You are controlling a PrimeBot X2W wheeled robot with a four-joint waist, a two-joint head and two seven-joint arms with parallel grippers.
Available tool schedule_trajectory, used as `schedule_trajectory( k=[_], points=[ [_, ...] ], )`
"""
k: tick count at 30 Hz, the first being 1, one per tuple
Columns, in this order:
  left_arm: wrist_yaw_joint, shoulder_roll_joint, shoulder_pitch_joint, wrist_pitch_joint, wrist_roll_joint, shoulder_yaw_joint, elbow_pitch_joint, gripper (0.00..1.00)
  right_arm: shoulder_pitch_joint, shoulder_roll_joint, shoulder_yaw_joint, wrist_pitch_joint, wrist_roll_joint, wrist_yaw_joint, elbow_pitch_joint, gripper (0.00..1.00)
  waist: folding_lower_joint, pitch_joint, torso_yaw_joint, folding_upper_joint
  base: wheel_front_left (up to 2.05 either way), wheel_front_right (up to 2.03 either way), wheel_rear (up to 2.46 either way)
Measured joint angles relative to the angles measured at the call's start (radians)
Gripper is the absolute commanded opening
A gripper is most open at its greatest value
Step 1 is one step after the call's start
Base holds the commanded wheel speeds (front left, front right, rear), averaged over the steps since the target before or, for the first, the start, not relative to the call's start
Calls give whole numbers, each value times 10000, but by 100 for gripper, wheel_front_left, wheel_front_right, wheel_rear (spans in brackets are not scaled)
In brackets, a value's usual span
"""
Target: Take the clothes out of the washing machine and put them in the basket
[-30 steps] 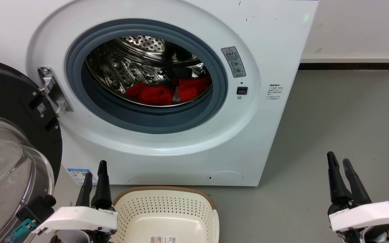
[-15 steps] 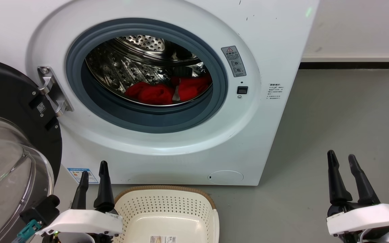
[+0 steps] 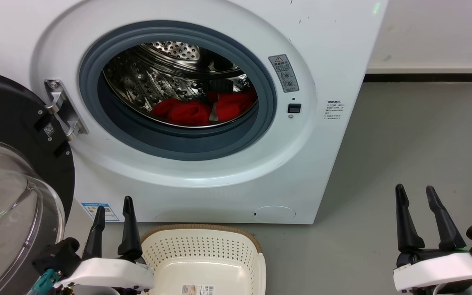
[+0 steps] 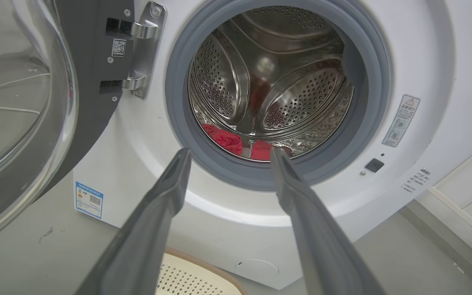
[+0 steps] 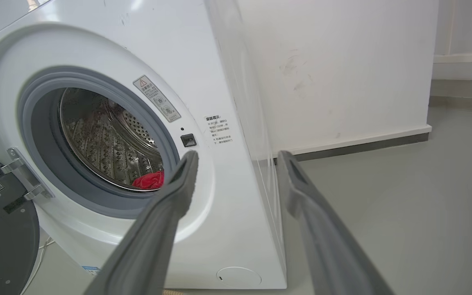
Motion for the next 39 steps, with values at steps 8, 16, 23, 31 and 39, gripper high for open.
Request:
schedule_trajectory(
  k=[8,16,23,31,39],
  points=[
    [58,2,85,-173,769,-96,-121,100,100,0,8,-201,-823,2,-61,100,0,16,2,0,0,0,0],
    [69,4,174,-364,1519,-174,-207,100,223,0,54,-399,-1799,2,-186,100,-1,35,18,0,0,0,0],
    [104,6,273,-525,2056,-190,-219,100,290,0,52,-543,-2393,2,-272,100,-1,40,18,0,0,0,0],
    [136,6,319,-690,2571,-188,-221,100,384,-2,-42,-698,-2800,2,-359,100,-1,55,-9,0,0,0,0],
    [144,10,365,-832,3066,-224,-188,100,420,-2,-48,-867,-3191,2,-431,100,-1,81,-1,0,0,0,0]
  ],
)
